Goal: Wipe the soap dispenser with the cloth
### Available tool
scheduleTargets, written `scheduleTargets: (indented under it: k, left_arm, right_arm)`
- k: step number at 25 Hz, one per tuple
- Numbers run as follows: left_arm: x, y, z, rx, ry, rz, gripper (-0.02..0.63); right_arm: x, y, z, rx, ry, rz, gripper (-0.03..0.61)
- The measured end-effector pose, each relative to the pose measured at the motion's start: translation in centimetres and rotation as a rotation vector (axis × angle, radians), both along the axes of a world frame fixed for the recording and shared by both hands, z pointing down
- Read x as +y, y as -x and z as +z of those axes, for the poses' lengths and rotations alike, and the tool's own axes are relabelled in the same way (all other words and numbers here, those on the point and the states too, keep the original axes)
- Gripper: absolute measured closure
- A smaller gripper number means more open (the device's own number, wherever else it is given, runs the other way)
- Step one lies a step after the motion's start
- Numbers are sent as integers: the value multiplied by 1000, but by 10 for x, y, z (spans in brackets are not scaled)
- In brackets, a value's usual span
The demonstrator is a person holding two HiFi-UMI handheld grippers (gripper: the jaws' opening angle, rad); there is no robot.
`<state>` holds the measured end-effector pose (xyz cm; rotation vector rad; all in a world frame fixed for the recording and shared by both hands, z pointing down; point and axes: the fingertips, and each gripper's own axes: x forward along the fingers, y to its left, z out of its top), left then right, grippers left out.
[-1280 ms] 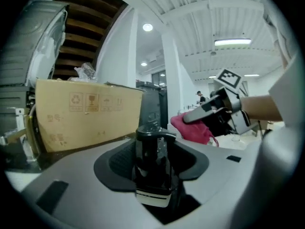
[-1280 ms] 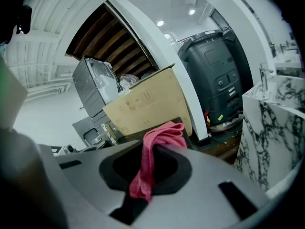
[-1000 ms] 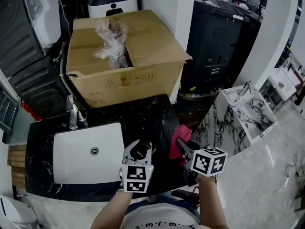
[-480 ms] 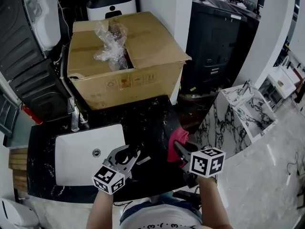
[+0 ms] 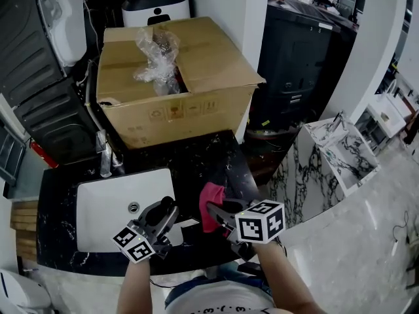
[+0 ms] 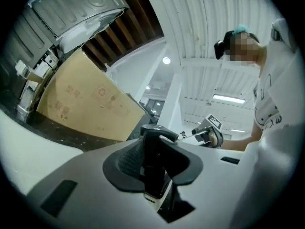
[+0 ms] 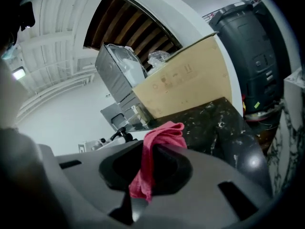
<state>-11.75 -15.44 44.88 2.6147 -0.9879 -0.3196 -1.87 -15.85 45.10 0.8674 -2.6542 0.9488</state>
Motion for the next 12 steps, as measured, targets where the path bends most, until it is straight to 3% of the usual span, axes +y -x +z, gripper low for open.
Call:
scheduleTargets:
  k: [6, 12]
  left_arm:
    - [2, 5, 1, 39, 6, -35, 508]
    - [1, 3, 0, 47, 7, -49, 508]
  right_arm:
    - [16, 39, 12, 38, -3, -104, 528]
    - [20, 30, 41, 186, 22, -100, 529]
